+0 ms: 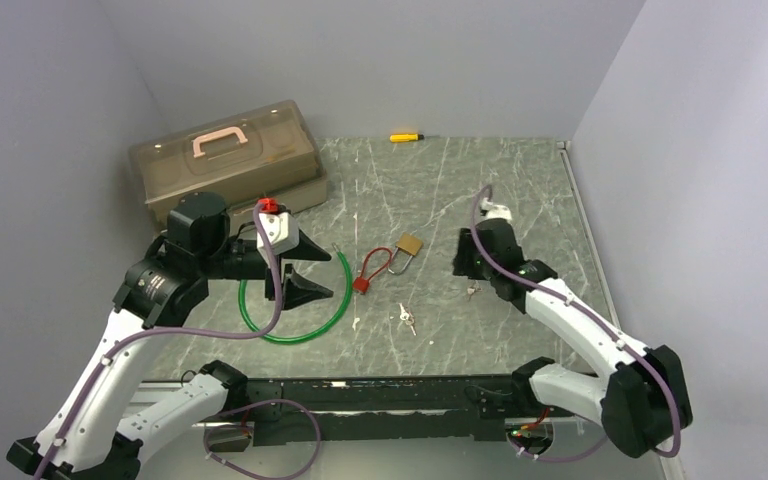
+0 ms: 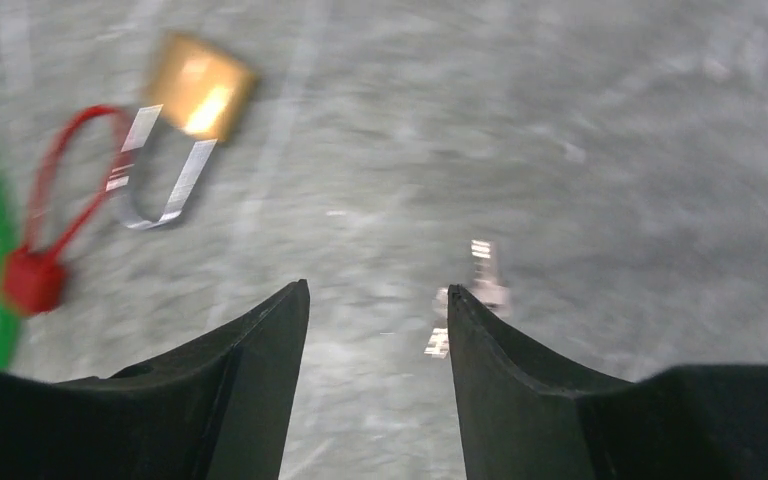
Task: Unlock with the key
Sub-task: Place the key at the center of the board, then pick up the key from the center of the board.
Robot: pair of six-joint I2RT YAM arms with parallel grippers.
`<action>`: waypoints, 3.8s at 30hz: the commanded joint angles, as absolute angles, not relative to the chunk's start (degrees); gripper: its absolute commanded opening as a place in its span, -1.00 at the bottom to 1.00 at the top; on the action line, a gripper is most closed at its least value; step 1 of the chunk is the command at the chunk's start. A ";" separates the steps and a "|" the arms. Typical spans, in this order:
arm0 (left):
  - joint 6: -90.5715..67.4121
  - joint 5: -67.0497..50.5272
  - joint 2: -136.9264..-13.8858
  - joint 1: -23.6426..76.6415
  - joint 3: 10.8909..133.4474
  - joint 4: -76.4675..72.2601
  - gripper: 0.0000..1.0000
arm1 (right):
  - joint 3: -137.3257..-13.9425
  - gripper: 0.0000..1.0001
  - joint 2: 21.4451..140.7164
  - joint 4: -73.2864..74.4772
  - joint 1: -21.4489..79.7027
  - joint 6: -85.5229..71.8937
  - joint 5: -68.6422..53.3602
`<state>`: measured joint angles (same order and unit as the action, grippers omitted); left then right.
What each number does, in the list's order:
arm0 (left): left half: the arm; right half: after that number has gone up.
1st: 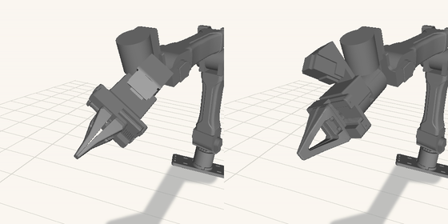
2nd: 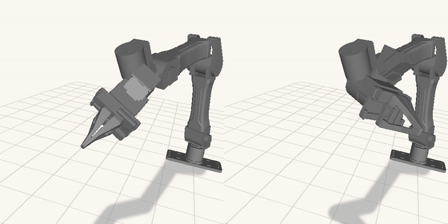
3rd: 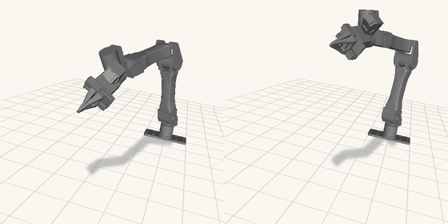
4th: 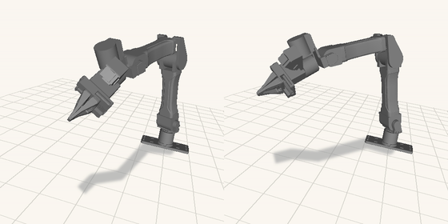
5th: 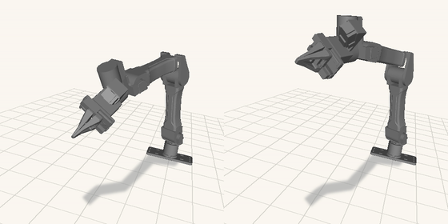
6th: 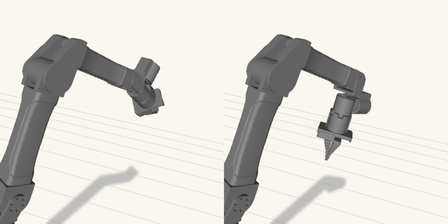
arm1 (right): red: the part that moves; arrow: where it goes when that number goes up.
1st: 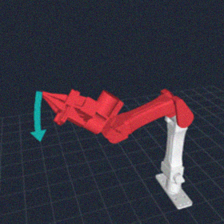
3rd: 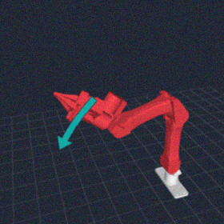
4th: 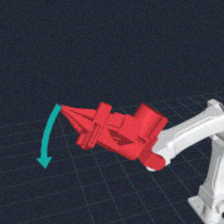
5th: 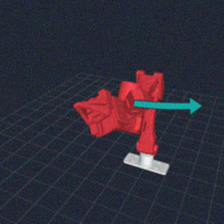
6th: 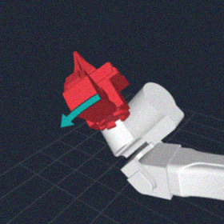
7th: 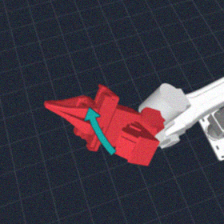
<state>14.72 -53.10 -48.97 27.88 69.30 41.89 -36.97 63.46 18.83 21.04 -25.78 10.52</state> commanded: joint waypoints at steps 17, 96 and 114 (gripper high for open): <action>14.70 -49.63 -49.24 27.42 66.97 42.31 0.41 | -42.36 -0.17 76.85 9.57 47.21 -12.05 -6.63; 18.31 -54.39 -45.40 27.60 53.13 26.26 0.52 | -66.52 -1.00 62.42 15.86 50.09 -12.76 -37.09; 14.44 -58.58 -49.88 32.90 54.75 19.34 0.08 | -68.99 -1.00 65.37 11.61 50.50 -14.40 -38.91</action>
<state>15.53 -55.92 -49.80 32.53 53.63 22.20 -65.95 65.45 15.77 50.15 -13.96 -37.91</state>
